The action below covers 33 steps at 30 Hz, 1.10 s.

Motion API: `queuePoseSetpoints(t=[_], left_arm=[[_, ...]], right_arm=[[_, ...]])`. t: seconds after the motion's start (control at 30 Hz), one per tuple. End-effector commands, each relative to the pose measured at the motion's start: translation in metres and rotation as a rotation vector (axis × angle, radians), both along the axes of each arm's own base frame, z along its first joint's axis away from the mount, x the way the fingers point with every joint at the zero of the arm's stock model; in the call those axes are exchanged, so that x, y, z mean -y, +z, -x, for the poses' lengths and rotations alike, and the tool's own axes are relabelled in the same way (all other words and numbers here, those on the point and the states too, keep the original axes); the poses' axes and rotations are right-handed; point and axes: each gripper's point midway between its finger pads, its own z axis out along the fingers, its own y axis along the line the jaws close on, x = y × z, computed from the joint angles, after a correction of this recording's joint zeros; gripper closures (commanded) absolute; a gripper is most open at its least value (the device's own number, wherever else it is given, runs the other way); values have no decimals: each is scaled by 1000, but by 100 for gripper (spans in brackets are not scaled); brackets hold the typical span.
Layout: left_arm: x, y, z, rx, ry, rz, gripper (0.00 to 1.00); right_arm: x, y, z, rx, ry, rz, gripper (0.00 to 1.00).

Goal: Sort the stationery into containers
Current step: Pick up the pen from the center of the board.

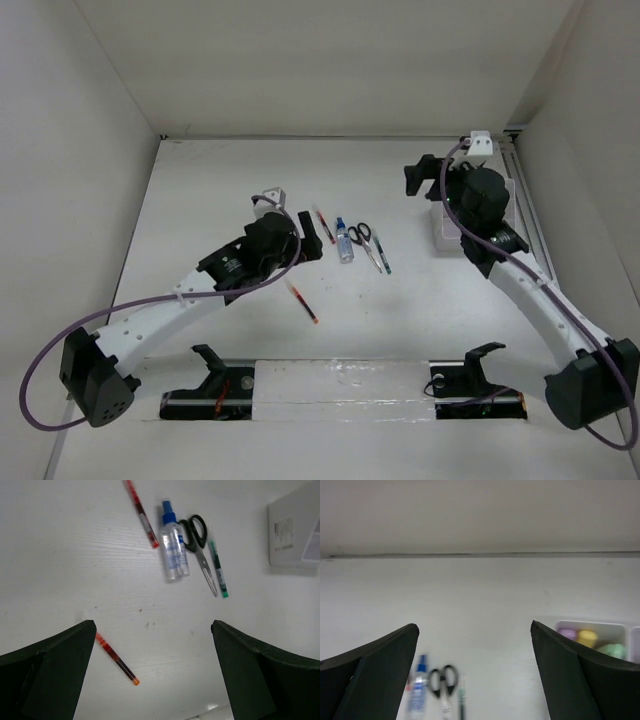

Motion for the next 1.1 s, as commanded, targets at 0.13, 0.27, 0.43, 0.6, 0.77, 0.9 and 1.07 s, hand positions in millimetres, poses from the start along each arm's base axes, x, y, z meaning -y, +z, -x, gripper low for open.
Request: queuePoseSetpoints(t=[0.13,0.27,0.43,0.6,0.77,0.9,1.07], left_arm=[[-60,4,9,-113,429,39,0],[-66,-41,40,-243,456,112,0],[-59,-76,60,-338,462,180,0],[-40,-107,85,-419,484,116,0],[-26,-128,85,-512,589,67,0],[-25,-140,85,-562,671,8,0],[-9,-145,75,-572,688,-23,0]], right_arm=[[-57,60,75,100,213,-130,0],[-74,40,91,-17,153,-114,0],[-90,17,102,-127,93,9,0],[-104,5,112,-152,162,37,0],[-115,1,125,-165,224,32,0],[-112,4,132,-155,235,25,0],[-112,6,142,-136,269,3,0]])
